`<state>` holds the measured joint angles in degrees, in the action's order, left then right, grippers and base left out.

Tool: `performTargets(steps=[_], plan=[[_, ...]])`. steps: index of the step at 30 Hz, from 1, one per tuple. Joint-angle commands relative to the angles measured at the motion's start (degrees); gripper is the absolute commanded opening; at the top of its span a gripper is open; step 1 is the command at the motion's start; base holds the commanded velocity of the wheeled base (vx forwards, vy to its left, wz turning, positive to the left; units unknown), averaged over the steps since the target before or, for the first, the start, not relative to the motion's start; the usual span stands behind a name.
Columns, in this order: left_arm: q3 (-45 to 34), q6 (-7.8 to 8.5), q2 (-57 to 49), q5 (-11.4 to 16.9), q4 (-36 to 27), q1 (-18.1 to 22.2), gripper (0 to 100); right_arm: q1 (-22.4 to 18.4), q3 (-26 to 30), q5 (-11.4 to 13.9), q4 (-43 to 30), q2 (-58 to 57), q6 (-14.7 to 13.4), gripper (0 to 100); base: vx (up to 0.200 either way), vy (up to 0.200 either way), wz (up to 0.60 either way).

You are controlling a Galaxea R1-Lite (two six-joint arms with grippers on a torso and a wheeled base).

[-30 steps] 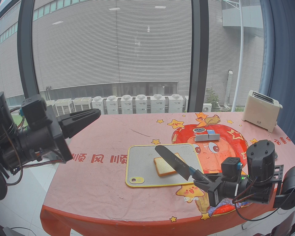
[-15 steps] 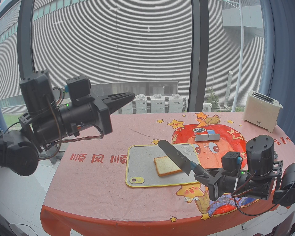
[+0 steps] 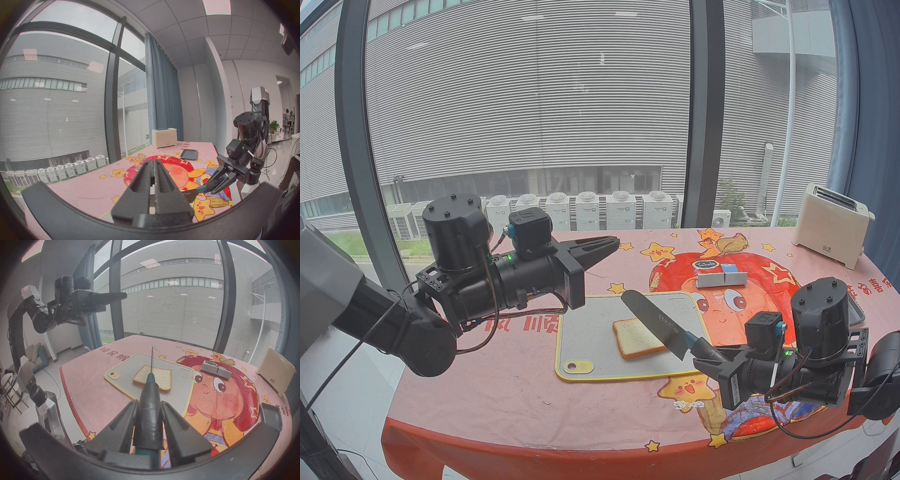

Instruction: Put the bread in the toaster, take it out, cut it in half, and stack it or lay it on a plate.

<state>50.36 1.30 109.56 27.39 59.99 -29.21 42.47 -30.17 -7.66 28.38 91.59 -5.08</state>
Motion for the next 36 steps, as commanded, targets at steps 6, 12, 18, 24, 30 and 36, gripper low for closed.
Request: performTargets(steps=[6, 12, 18, 24, 30, 36], plan=[[-0.2, -1.3, 2.6, -0.4, 0.2, -1.7, 0, 0.3, -0.2, 0.0, 0.1, 1.0, 0.0, 0, 0.0, 0.0, 0.0], [-0.3, -0.78, 4.3, -0.4, 0.2, -3.4, 0, 0.2, -0.2, 0.0, 0.1, 1.0, 0.0, 0, 0.0, 0.0, 0.0], [0.2, -0.16, 7.0, -0.9, 0.2, -4.9, 0, 0.2, -0.2, -0.1, 0.1, 1.4, 0.1, 0, 0.0, 0.0, 0.0], [0.0, -0.25, 7.8, -4.7, 0.2, -6.7, 0, 0.2, -0.2, -0.1, 0.1, 1.8, 0.2, 0, 0.0, 0.0, 0.0], [0.1, -0.25, 7.9, -6.2, 0.2, -6.7, 0, 0.3, 0.0, -0.2, 0.1, 1.9, 0.2, 0, 0.0, 0.0, 0.0], [0.6, -0.78, 9.2, -6.2, 0.2, -8.0, 0, 0.4, 0.1, -1.0, 0.0, 2.0, 0.4, 0, 0.0, 0.0, 0.0]])
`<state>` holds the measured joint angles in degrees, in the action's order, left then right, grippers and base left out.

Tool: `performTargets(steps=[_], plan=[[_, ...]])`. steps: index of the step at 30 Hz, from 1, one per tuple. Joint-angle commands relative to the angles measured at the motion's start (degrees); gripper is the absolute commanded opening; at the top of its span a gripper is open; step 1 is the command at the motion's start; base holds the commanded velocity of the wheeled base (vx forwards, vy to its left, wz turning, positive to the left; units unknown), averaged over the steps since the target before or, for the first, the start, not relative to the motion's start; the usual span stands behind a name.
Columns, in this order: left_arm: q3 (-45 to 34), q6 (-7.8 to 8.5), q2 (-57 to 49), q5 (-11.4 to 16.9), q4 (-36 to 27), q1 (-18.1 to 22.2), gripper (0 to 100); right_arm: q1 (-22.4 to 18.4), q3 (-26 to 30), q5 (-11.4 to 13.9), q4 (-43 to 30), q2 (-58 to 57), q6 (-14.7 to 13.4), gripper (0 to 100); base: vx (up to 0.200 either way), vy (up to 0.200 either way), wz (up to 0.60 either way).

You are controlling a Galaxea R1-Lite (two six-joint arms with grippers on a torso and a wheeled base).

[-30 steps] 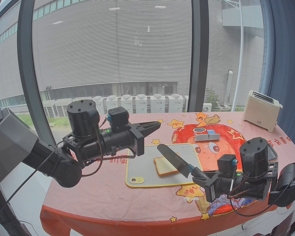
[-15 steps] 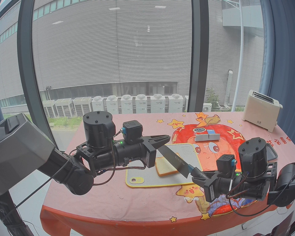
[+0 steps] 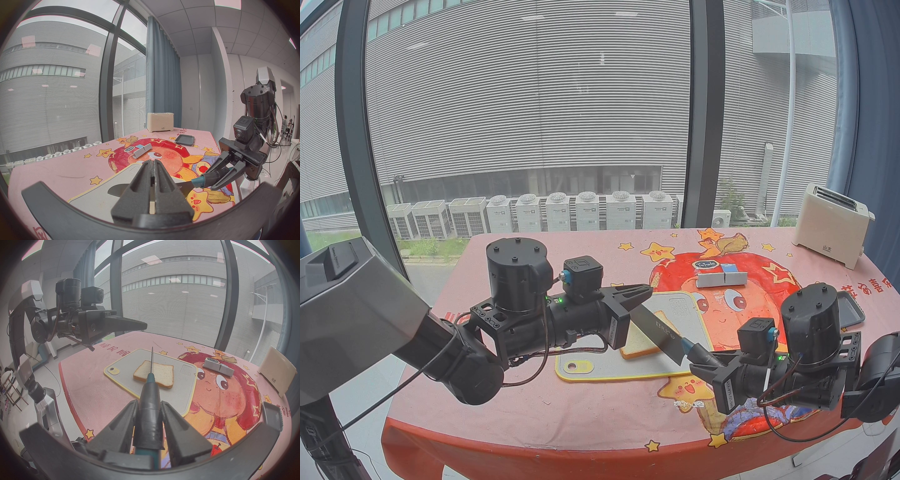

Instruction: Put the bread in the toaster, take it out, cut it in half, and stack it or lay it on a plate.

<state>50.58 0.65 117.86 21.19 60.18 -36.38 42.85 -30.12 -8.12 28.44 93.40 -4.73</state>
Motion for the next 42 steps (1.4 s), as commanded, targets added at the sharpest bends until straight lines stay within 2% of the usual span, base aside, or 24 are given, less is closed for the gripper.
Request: performTargets(steps=[1, 6, 42], plan=[[0.7, -0.12, 1.4, 0.0, 0.0, -1.2, 0, 0.0, 0.2, -0.8, 0.0, 0.4, 0.1, 0, 0.0, 0.0, 0.0], [1.2, -0.12, 3.8, -0.3, 0.8, -2.6, 0, 0.1, 0.2, -0.8, -0.1, 0.5, 0.1, 0, 0.0, 0.0, 0.0], [1.0, -0.21, 7.6, -0.6, 2.0, -2.6, 0, 0.2, 0.6, -1.1, -0.1, 0.6, 0.2, 0, 0.0, 0.0, 0.0]])
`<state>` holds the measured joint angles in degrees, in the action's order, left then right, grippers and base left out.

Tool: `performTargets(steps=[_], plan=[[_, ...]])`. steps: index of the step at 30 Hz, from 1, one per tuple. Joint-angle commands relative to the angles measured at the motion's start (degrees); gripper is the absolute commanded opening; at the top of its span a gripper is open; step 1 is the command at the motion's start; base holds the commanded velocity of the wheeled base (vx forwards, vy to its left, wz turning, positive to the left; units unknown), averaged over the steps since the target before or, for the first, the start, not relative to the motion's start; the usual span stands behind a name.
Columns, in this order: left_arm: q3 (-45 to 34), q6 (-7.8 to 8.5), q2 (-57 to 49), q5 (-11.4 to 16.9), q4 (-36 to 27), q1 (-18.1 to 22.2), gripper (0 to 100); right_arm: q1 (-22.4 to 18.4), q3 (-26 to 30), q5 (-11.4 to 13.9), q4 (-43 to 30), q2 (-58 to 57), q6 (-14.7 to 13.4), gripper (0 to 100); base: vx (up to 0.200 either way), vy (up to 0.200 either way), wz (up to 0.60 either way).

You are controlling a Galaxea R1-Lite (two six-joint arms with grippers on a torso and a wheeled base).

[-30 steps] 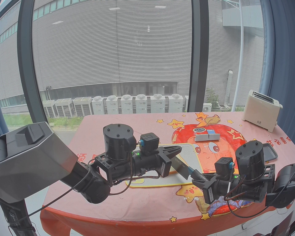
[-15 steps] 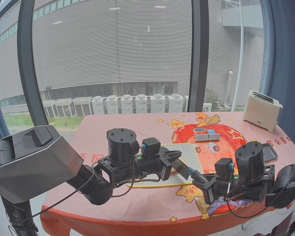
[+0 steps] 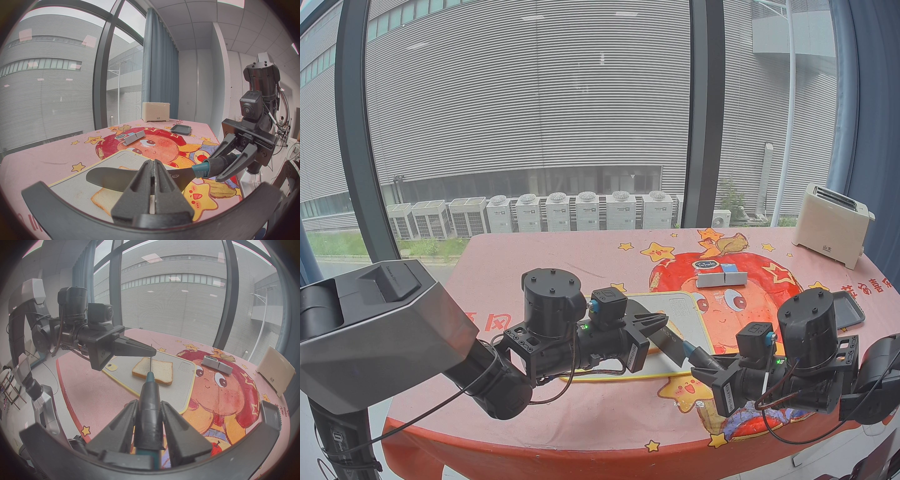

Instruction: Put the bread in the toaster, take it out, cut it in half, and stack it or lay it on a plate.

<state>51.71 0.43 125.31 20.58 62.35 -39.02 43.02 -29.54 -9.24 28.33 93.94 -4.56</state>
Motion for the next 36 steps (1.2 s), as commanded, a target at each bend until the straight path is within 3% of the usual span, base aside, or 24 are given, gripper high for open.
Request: performTargets(steps=[1, 15, 18, 20, 31, 36], plan=[[0.0, 0.01, 0.8, 0.0, 0.0, 0.0, 0, 0.0, 0.0, 0.0, 0.1, 0.1, 0.0, 0, 0.0, 0.0, 0.0], [2.3, -0.34, 0.4, 0.0, 1.6, 0.3, 0, 0.0, 0.0, 0.0, 0.1, 0.0, 0.0, 0, 0.0, 0.0, 0.0], [3.3, -2.54, 0.6, -0.5, 4.0, 0.1, 0, 0.1, 0.1, 0.0, 0.1, 0.1, 0.0, 0, 0.0, 0.0, 0.0], [3.2, -3.15, 0.8, -1.2, 4.3, -0.1, 0, 0.1, 0.1, 0.0, 0.1, 0.1, 0.0, 0, 0.0, 0.0, 0.0], [2.7, -2.89, 4.5, -1.6, 4.0, 0.0, 0, 0.1, 0.3, -0.1, 0.1, -0.1, 0.0, 0, 0.0, 0.0, 0.0], [2.4, -1.66, 7.5, -1.7, 4.5, 0.0, 0, 0.1, 0.3, -0.1, 0.1, 0.0, 0.0, 0, 0.0, 0.0, 0.0]])
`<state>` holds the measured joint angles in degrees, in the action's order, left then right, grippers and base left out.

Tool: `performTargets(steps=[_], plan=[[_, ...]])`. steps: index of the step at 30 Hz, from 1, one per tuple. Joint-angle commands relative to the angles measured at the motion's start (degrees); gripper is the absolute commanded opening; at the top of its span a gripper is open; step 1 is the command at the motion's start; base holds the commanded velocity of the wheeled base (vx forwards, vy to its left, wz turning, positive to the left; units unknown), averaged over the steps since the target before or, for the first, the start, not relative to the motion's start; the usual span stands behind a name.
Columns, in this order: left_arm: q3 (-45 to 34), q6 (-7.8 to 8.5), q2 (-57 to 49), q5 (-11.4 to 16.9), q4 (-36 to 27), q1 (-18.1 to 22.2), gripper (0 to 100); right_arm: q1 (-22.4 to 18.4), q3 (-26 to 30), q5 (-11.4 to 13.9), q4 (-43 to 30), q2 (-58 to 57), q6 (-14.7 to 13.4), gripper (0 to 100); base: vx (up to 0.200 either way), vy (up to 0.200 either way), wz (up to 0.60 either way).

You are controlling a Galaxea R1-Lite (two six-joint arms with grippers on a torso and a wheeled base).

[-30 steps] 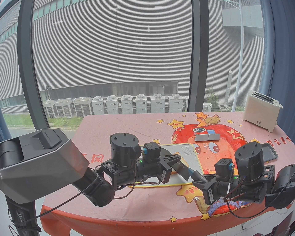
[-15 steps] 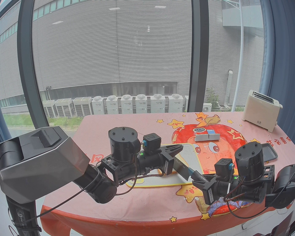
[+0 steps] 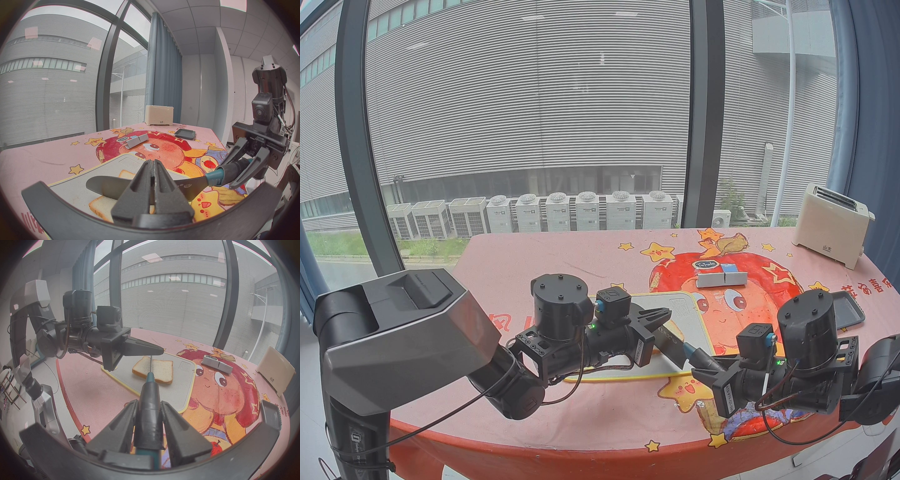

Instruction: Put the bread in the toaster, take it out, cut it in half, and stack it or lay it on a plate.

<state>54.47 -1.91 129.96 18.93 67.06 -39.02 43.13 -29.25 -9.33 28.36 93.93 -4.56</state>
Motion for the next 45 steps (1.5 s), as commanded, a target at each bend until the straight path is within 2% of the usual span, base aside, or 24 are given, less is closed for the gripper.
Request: performTargets(steps=[1, 45], plan=[[-0.3, 1.12, 3.0, 0.0, -0.2, 0.0, 0, 0.0, 0.1, 0.0, -0.1, 0.0, 0.0, 0, 0.0, 0.0, 0.0], [-0.4, 1.47, 4.3, 0.0, -0.3, 0.0, 0, 0.9, 1.2, 0.0, -0.1, 0.2, 0.2, 0, 0.0, 0.0, 0.0]])
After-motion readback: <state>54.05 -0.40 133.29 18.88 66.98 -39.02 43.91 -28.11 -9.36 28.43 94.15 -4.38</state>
